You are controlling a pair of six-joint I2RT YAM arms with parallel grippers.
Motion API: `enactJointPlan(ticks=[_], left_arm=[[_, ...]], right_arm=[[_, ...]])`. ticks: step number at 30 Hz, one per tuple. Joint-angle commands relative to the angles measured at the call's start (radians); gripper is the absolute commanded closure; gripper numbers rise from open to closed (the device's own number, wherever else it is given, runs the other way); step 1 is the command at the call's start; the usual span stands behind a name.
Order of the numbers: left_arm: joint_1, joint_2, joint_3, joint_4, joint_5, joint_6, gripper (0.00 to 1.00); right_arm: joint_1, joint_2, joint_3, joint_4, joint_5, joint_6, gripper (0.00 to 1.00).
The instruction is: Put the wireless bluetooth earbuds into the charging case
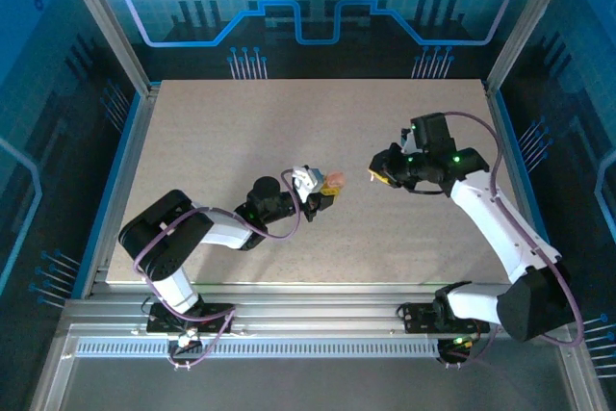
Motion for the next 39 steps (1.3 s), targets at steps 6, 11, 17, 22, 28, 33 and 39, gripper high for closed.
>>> enactJointPlan(ticks=[6, 11, 17, 22, 28, 33, 39], left_arm=[[-0.01, 0.01, 0.03, 0.072, 0.026, -0.014, 0.81], [-0.01, 0.012, 0.032, 0.086, 0.021, -0.017, 0.81], [-0.01, 0.009, 0.031, 0.1, 0.02, -0.024, 0.81], [-0.008, 0.006, 0.027, 0.113, 0.014, -0.03, 0.81], [-0.01, 0.003, 0.021, 0.134, 0.005, -0.041, 0.81], [-0.009, 0.0, 0.017, 0.154, 0.001, -0.056, 0.81], [-0.01, 0.0, 0.016, 0.172, -0.015, -0.061, 0.81]], right_arm=[[0.121, 0.015, -0.029, 0.149, 0.012, 0.133, 0.8], [0.162, 0.043, -0.022, 0.196, 0.034, 0.155, 0.8], [0.19, 0.074, -0.018, 0.224, 0.052, 0.165, 0.8], [0.197, 0.082, -0.017, 0.235, 0.062, 0.167, 0.8], [0.205, 0.087, -0.026, 0.233, 0.069, 0.168, 0.81], [0.208, 0.089, -0.033, 0.233, 0.079, 0.165, 0.81], [0.213, 0.085, -0.043, 0.24, 0.068, 0.177, 0.81]])
